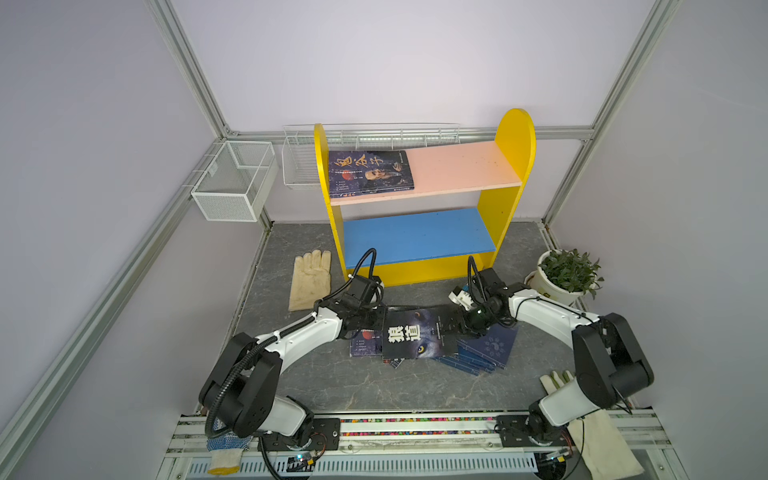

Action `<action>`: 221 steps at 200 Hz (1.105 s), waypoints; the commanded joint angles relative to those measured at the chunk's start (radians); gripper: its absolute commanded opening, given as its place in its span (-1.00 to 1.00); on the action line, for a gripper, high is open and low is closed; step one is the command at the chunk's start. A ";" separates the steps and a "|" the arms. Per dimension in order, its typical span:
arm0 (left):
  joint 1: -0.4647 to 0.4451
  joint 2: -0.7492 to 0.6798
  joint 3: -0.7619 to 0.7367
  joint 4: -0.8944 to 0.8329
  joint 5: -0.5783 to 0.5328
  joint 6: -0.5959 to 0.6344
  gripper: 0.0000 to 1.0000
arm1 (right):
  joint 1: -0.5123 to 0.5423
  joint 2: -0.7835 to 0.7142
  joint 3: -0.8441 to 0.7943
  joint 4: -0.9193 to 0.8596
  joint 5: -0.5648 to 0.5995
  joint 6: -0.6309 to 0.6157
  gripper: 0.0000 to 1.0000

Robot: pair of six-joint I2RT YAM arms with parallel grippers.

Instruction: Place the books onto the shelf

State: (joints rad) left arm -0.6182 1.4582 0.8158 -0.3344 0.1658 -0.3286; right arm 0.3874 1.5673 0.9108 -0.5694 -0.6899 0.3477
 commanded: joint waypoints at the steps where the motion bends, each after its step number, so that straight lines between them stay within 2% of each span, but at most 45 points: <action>1: -0.014 0.040 -0.006 -0.061 0.022 0.020 -0.97 | -0.006 -0.056 0.038 0.146 -0.173 0.039 -0.16; 37: -0.014 0.044 0.007 -0.047 0.021 0.018 -1.00 | -0.007 -0.090 0.066 0.211 -0.193 0.090 -0.48; 62: -0.010 0.033 0.039 -0.050 0.007 0.014 -1.00 | -0.008 -0.103 0.088 0.218 -0.175 0.088 -0.84; 84: 0.042 -0.001 0.067 -0.051 0.027 -0.018 -1.00 | -0.028 -0.132 0.083 0.277 -0.175 0.118 -0.86; 89: 0.067 -0.017 0.062 -0.034 0.060 -0.032 -0.88 | -0.035 -0.142 0.075 0.314 -0.186 0.135 -0.86; 110: 0.174 -0.086 0.020 0.063 0.245 -0.097 -0.08 | -0.077 -0.189 0.038 0.478 -0.238 0.229 -0.86; 119: 0.210 -0.106 0.008 0.090 0.336 -0.112 0.19 | -0.094 -0.212 0.026 0.542 -0.258 0.261 -0.86; 143: 0.269 -0.126 -0.010 0.157 0.552 -0.165 0.64 | -0.122 -0.266 0.030 0.628 -0.284 0.290 -0.86; 160: 0.274 -0.118 -0.030 0.246 0.661 -0.217 0.81 | -0.138 -0.283 0.049 0.648 -0.294 0.299 -0.86; 177: 0.273 -0.088 -0.057 0.367 0.753 -0.280 0.86 | -0.143 -0.276 0.061 0.688 -0.299 0.335 -0.86; 199: 0.273 -0.049 -0.067 0.470 0.815 -0.338 0.85 | -0.142 -0.254 0.037 0.827 -0.301 0.441 -0.86; 221: 0.273 -0.034 -0.067 0.552 0.860 -0.383 0.72 | -0.141 -0.236 0.035 0.864 -0.289 0.465 -0.86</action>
State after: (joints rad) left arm -0.3458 1.4086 0.7601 0.0605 0.9020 -0.6346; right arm 0.2493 1.3235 0.9459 0.1184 -0.9401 0.7242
